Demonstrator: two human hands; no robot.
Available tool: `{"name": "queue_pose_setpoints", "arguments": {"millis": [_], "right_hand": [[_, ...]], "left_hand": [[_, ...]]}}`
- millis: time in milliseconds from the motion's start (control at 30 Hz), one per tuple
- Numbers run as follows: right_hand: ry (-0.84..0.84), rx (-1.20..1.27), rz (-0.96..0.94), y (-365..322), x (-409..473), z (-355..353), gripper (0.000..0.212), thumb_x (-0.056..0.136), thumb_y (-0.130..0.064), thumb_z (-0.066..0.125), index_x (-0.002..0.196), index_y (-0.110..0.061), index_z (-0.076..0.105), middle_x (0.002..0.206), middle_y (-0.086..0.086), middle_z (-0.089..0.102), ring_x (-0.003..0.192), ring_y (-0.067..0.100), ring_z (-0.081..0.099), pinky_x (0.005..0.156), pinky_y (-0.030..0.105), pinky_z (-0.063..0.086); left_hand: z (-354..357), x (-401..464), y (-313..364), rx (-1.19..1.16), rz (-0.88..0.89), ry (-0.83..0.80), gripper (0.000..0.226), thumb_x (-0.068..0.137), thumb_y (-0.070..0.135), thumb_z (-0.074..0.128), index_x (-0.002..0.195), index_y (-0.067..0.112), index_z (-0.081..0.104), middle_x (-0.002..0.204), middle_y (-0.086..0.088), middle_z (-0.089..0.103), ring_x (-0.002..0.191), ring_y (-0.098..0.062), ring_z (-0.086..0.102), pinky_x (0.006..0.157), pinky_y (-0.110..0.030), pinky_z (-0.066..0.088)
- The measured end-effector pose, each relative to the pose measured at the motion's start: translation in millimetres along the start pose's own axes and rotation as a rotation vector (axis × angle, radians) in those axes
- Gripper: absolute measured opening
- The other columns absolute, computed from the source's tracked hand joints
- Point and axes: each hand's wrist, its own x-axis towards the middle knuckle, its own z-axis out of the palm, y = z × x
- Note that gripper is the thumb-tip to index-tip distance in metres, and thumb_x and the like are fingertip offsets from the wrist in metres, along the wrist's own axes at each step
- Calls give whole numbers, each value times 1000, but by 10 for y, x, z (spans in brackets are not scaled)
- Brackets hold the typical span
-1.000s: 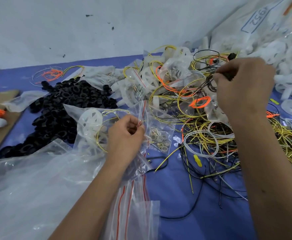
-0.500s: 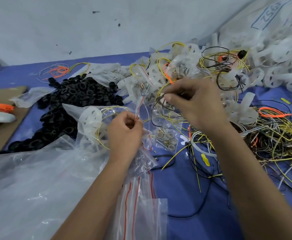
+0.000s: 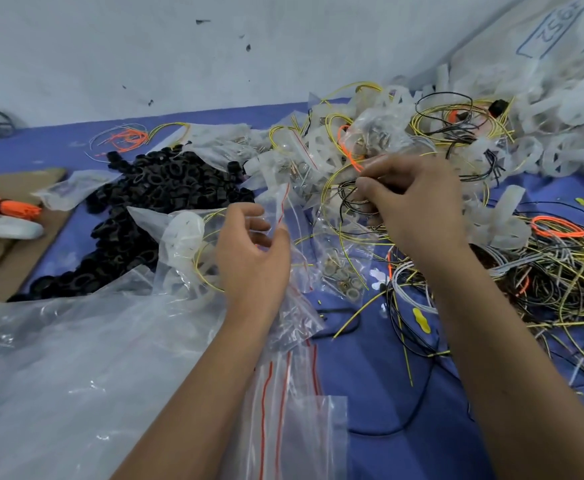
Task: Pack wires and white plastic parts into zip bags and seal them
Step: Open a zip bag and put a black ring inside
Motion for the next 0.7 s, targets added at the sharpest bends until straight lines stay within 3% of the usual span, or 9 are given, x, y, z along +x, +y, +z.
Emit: {"name": "queue_pose_setpoints", "arguments": {"millis": [100,233,333,367,467,533,600,633,700], "right_hand": [[-44,300,87,5,-51,25,12,91,-4,71,85,-13,74,74,9,76,62,21,71,54,28,56],[-81,330,93,35,-76,30,11,95,-6,67,87,-12,72,73,8,76,60,19,69,51,24,52],[-74,327,80,62,-96,22,11,97,-9,65,88,-12,70,68,4,73,57,16,66,48,23,49],[-82,304,67,82,-106,25,11,98,-10,64,89,-12,70,66,3,72,56,14,64,47,23,48],[-101,225,44,140,-125,40,15,99,-14,63,86,-17,69,62,0,68,52,8,58,48,20,46],[-85,274,66,156,-122,64,15,100,-15,62,86,-15,69,60,-1,66,50,8,55,46,20,45],[-52,381,94,158,-113,76,14,100,-13,62,88,-12,68,60,-1,64,51,11,55,44,23,44],[-40,423,96,154,-110,81,14,100,-13,62,88,-12,68,60,0,63,50,13,54,44,23,43],[-29,475,91,160,-116,90,17,101,-12,61,85,-14,68,60,1,62,49,14,52,44,23,43]], "left_hand": [[-11,-12,16,34,46,-18,16,89,22,72,101,26,62,100,5,63,82,-10,60,75,-25,50],[-1,-39,31,118,187,-161,19,95,19,64,108,31,70,112,8,56,106,-8,57,91,-38,51],[31,-67,32,171,260,-283,26,99,12,58,112,25,76,116,5,52,116,-18,51,95,-49,49],[34,-68,43,174,230,-301,26,99,13,56,110,25,77,115,6,51,118,-19,50,97,-48,48],[35,7,102,260,164,-263,28,94,20,53,98,28,79,114,9,51,118,-17,46,101,-26,38],[78,136,161,342,138,-308,26,96,14,57,96,26,80,107,9,54,111,-8,50,96,-22,38],[179,246,256,307,45,-466,22,100,16,59,97,17,81,79,17,57,76,8,52,77,-22,43],[241,280,306,269,-12,-550,24,102,21,60,92,13,80,63,16,54,58,4,47,65,-25,40],[352,333,397,177,-124,-678,33,101,21,62,71,18,75,52,15,52,47,1,42,53,-22,37]]}}
